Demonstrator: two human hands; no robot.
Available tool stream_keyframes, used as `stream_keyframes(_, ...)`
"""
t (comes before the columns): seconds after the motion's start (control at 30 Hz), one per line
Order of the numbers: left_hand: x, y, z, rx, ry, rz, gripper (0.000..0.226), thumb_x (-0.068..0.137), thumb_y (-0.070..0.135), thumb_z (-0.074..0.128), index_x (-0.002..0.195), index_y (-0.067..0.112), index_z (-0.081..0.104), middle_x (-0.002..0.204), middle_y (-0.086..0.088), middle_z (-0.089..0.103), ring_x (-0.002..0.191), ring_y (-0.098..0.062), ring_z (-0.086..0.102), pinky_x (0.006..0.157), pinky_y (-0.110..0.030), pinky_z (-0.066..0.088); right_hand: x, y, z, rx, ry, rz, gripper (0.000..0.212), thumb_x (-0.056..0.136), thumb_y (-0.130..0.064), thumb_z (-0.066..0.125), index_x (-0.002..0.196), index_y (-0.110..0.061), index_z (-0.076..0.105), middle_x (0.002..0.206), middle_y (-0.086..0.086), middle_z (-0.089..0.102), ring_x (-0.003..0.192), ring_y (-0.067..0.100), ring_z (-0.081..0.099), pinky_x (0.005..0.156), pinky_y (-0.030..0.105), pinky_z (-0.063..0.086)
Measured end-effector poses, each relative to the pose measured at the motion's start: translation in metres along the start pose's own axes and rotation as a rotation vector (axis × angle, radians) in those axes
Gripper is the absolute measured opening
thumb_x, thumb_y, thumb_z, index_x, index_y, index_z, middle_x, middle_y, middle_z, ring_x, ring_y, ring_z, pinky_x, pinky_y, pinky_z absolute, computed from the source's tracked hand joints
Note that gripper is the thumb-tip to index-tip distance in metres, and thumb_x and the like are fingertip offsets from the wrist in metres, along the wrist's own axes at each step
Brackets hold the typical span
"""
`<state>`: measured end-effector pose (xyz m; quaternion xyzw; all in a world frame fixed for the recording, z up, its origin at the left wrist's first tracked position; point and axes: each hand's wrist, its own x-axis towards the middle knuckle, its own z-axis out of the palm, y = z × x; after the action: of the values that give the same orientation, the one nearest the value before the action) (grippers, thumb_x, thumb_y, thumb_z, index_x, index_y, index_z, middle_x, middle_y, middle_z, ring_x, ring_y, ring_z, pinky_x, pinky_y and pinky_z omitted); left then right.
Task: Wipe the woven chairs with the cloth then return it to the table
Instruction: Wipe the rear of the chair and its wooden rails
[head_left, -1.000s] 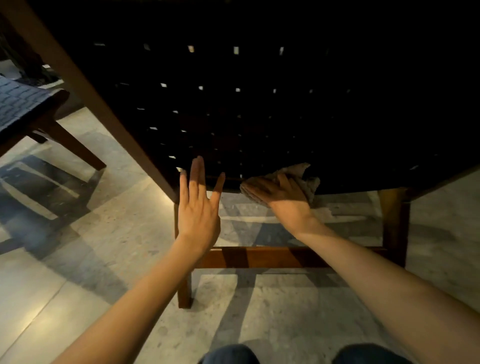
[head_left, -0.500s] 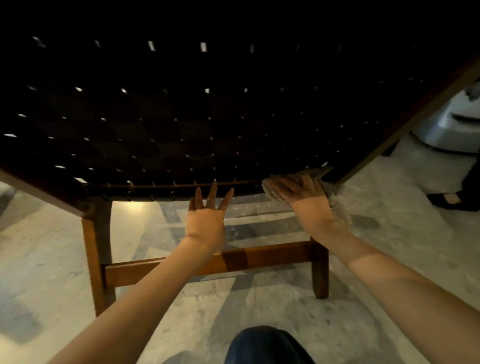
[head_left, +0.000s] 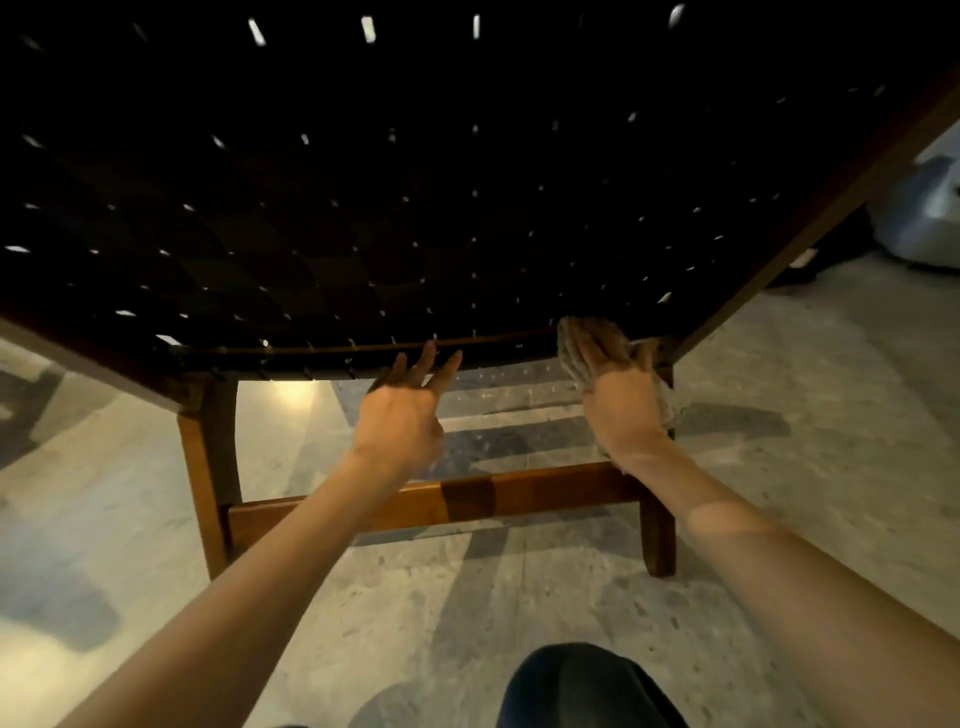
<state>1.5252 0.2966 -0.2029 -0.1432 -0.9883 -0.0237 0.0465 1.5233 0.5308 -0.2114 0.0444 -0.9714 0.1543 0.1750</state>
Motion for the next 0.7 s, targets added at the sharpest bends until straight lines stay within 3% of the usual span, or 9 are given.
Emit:
stream_keyframes(0.1, -0.009, -0.015, 0.01, -0.076, 0.061, 0.045, 0.077, 0.096, 0.027, 0.05, 0.149, 0.036, -0.006, 0.158, 0.01, -0.002, 0.146, -0.019, 0.008, 0.113, -0.033, 0.024, -0.009, -0.024, 0.017, 0.073, 0.085, -0.073, 0.07, 0.073, 0.011, 0.063, 0.139, -0.008, 0.046, 0.137, 0.02, 0.05, 0.116, 0.042, 0.054, 0.089, 0.051, 0.05)
stream_keyframes(0.13, -0.014, -0.018, 0.014, -0.099, 0.096, 0.048, 0.074, 0.097, 0.028, 0.049, 0.15, 0.035, -0.002, 0.158, 0.01, 0.002, 0.145, -0.02, 0.017, 0.111, -0.032, 0.03, -0.008, -0.029, 0.021, 0.064, 0.197, -0.155, 0.071, 0.067, 0.013, 0.068, 0.134, -0.003, 0.051, 0.13, 0.022, 0.056, 0.113, 0.041, 0.056, 0.086, 0.053, 0.052)
stream_keyframes(0.23, -0.031, -0.026, 0.031, -0.194, 0.246, 0.049, 0.056, 0.098, 0.033, 0.045, 0.149, 0.029, 0.022, 0.152, 0.005, 0.032, 0.133, -0.02, 0.04, 0.103, -0.029, 0.04, -0.012, -0.049, 0.03, -0.003, 0.079, -0.307, 0.072, 0.077, 0.002, 0.066, 0.143, -0.012, 0.041, 0.14, 0.012, 0.049, 0.131, 0.028, 0.041, 0.105, 0.04, 0.038)
stream_keyframes(0.27, -0.035, -0.028, 0.038, -0.284, 0.256, 0.024, 0.05, 0.099, 0.036, 0.044, 0.146, 0.027, 0.03, 0.147, 0.004, 0.039, 0.129, -0.018, 0.043, 0.101, -0.029, 0.041, -0.016, -0.055, 0.038, 0.051, 0.047, -0.315, 0.071, 0.08, -0.002, 0.065, 0.144, -0.016, 0.038, 0.141, 0.009, 0.048, 0.131, 0.028, 0.04, 0.105, 0.038, 0.036)
stream_keyframes(0.37, -0.04, -0.025, 0.049, -0.755, 0.127, -0.102, 0.039, 0.097, 0.042, 0.044, 0.133, 0.027, 0.049, 0.13, 0.005, 0.055, 0.111, -0.007, 0.053, 0.087, -0.019, 0.046, -0.034, -0.074, 0.053, 0.211, -0.001, -0.298, 0.059, 0.078, -0.007, 0.072, 0.131, -0.014, 0.047, 0.129, 0.013, 0.047, 0.116, 0.03, 0.047, 0.084, 0.035, 0.05)
stream_keyframes(0.47, -0.052, -0.018, 0.048, -1.032, 0.063, -0.093, 0.02, 0.096, 0.039, 0.048, 0.115, 0.039, 0.057, 0.109, 0.023, 0.062, 0.094, 0.012, 0.056, 0.072, -0.004, 0.045, -0.05, -0.089, 0.063, 0.266, -0.013, -0.342, 0.054, 0.079, -0.012, 0.073, 0.125, -0.012, 0.045, 0.127, 0.01, 0.039, 0.112, 0.022, 0.046, 0.074, 0.022, 0.045)
stream_keyframes(0.57, -0.073, -0.021, 0.039, -1.188, 0.026, -0.154, 0.011, 0.092, 0.043, 0.052, 0.098, 0.05, 0.058, 0.092, 0.034, 0.065, 0.089, 0.014, 0.058, 0.067, -0.006, 0.047, -0.063, -0.092, 0.064, 0.389, -0.041, -0.38, 0.055, 0.084, -0.019, 0.07, 0.131, -0.012, 0.043, 0.127, 0.008, 0.038, 0.114, 0.019, 0.043, 0.082, 0.021, 0.04)
stream_keyframes(0.63, -0.088, -0.026, 0.034, -1.258, -0.014, -0.229, 0.013, 0.086, 0.052, 0.054, 0.095, 0.048, 0.061, 0.095, 0.028, 0.067, 0.091, 0.01, 0.061, 0.07, -0.012, 0.049, -0.069, -0.096, 0.063, 0.444, -0.117, -0.42, 0.056, 0.087, -0.024, 0.066, 0.136, -0.016, 0.039, 0.131, 0.003, 0.038, 0.119, 0.014, 0.038, 0.089, 0.02, 0.035)
stream_keyframes(0.7, -0.102, -0.032, 0.03, -1.294, -0.049, -0.277, 0.029, 0.076, 0.058, 0.056, 0.098, 0.041, 0.065, 0.101, 0.018, 0.069, 0.095, 0.003, 0.063, 0.078, -0.017, 0.049, -0.072, -0.099, 0.061, 0.494, -0.197, -0.457, 0.052, 0.092, -0.026, 0.06, 0.138, -0.018, 0.04, 0.132, -0.001, 0.039, 0.117, 0.005, 0.034, 0.093, 0.016, 0.03)
